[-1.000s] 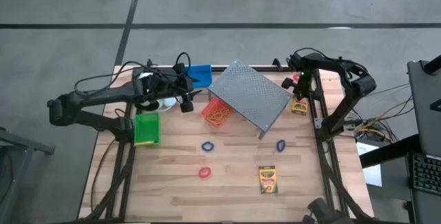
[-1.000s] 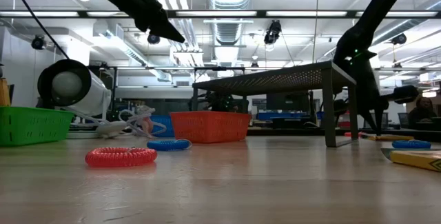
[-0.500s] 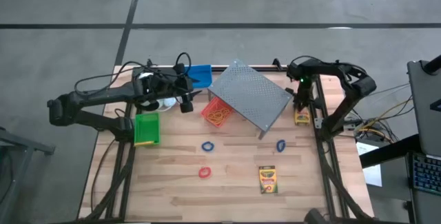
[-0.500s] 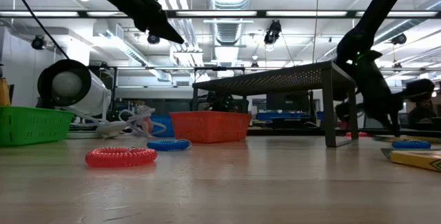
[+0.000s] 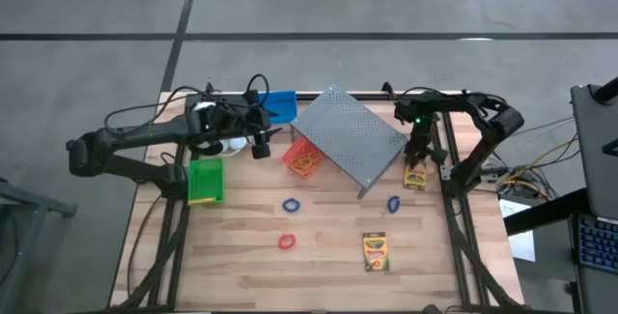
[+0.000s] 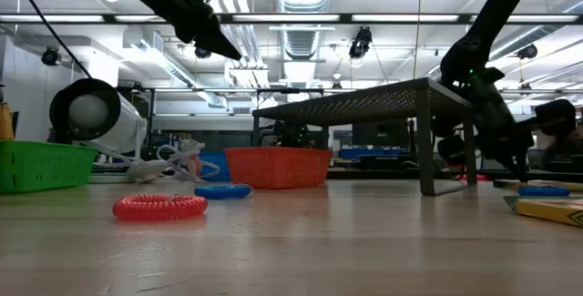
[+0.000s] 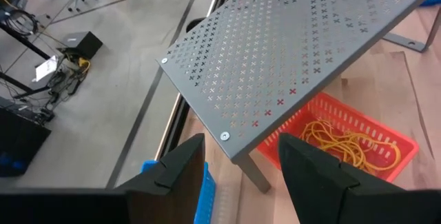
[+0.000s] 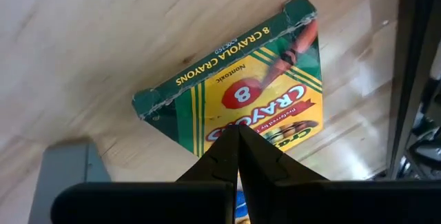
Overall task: Pick & Place Office Desk Supplies
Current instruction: Put the crayon box into the green bin
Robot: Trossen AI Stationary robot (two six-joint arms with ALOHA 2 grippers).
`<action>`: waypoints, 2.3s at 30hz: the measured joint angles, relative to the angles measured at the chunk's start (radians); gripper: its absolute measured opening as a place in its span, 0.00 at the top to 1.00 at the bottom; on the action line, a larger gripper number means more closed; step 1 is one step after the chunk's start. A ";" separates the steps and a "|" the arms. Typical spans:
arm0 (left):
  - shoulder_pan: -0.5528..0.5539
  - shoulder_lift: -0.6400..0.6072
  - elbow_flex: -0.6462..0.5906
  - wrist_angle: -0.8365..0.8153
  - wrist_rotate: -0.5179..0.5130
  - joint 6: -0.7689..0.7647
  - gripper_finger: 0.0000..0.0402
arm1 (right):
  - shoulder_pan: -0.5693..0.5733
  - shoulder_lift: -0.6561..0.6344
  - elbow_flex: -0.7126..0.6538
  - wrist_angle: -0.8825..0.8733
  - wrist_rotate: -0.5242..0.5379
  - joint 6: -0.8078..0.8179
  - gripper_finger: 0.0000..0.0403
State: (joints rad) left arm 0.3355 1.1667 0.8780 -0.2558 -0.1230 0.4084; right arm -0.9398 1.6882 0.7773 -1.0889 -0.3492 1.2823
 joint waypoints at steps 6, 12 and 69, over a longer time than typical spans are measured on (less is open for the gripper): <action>0.000 0.000 0.000 -0.001 0.000 0.000 0.53 | -0.045 -0.055 0.001 0.009 0.113 -0.033 0.98; 0.000 0.000 0.000 0.000 0.000 0.001 0.53 | -0.080 -0.183 0.021 0.021 0.152 -0.052 0.98; 0.000 0.000 0.000 -0.004 0.000 0.000 0.53 | 1.126 -0.417 -0.094 -0.201 0.843 -0.466 0.98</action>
State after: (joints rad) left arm 0.3355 1.1667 0.8780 -0.2596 -0.1230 0.4084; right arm 0.1860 1.2713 0.6832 -1.2895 0.4937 0.8167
